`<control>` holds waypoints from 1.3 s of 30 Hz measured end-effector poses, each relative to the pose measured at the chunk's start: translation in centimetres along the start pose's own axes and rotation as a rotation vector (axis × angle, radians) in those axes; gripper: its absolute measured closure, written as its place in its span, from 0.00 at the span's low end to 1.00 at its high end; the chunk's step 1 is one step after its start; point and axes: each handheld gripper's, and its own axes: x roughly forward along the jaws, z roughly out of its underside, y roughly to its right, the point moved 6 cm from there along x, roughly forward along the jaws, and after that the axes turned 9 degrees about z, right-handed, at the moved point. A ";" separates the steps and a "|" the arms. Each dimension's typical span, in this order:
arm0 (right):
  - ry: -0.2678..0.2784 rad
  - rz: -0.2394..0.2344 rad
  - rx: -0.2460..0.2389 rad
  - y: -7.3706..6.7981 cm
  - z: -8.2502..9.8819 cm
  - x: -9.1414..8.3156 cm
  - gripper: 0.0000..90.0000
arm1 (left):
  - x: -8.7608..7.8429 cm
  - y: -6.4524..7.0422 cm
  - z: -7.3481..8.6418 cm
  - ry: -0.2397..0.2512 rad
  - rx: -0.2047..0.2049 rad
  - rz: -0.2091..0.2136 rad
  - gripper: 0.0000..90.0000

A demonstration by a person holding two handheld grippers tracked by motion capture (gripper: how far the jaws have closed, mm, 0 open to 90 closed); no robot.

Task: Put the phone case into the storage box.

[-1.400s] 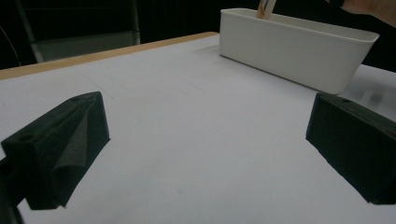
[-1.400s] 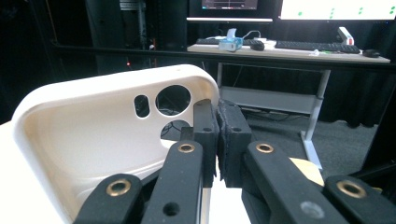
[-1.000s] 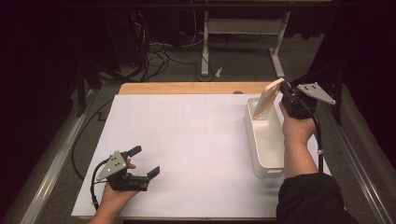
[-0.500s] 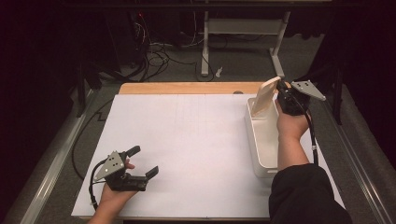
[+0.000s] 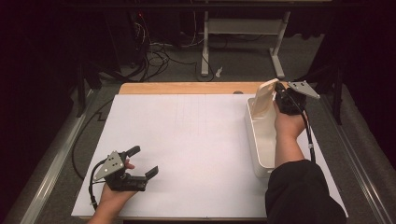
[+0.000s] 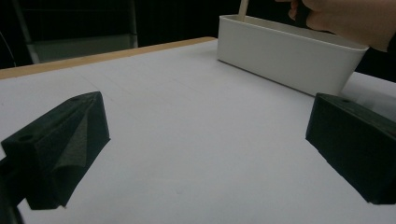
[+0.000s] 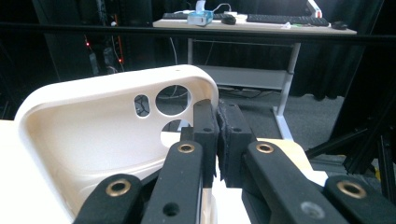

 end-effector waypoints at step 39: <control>-0.055 0.056 0.075 -1.3 0.1 0.5 0.98 | -0.1 0.1 -0.2 0.013 0.000 0.012 0.01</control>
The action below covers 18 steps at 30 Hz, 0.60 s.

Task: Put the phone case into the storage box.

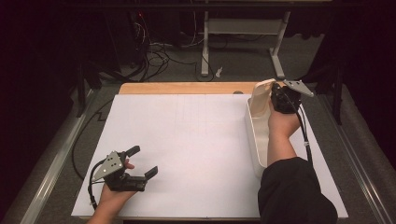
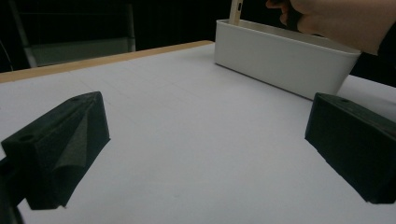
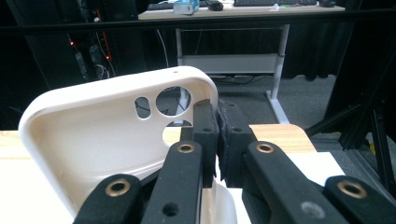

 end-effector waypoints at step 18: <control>-0.049 0.044 -0.002 0.1 0.9 0.3 0.98 | -0.1 0.1 -0.1 0.004 0.002 0.005 0.01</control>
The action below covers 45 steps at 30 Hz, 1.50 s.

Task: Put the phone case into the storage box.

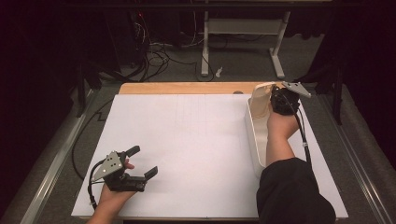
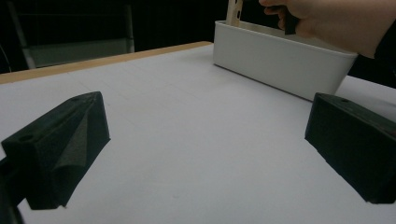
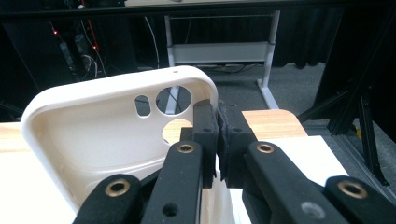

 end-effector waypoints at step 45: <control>-0.036 -0.030 -0.011 0.1 0.0 0.0 0.88 | 0.0 0.1 -0.1 0.005 0.006 0.003 0.01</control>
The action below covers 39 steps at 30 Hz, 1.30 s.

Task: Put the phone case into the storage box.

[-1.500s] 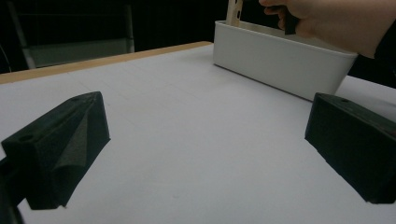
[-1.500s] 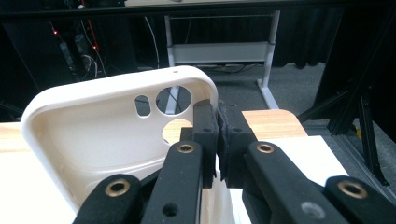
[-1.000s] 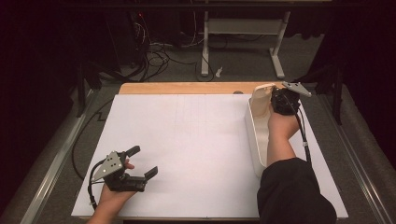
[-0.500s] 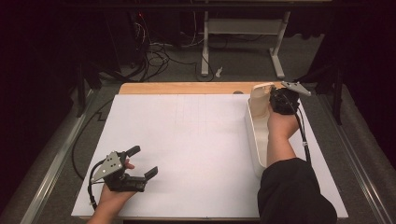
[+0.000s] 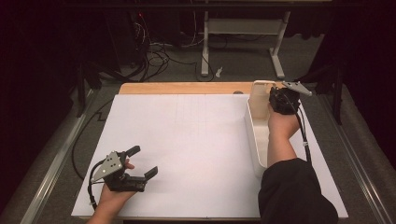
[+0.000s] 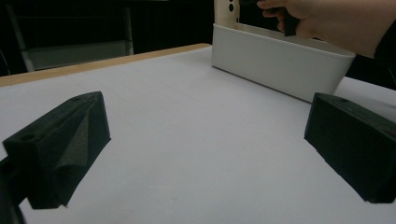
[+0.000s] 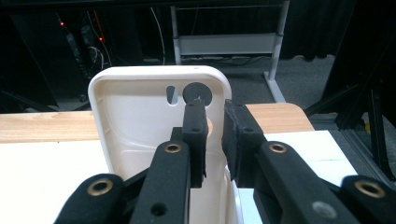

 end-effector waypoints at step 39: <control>0.022 -0.122 -0.045 -0.3 -0.6 -1.9 0.70 | 0.4 -0.5 0.5 -0.046 -0.010 -0.025 0.01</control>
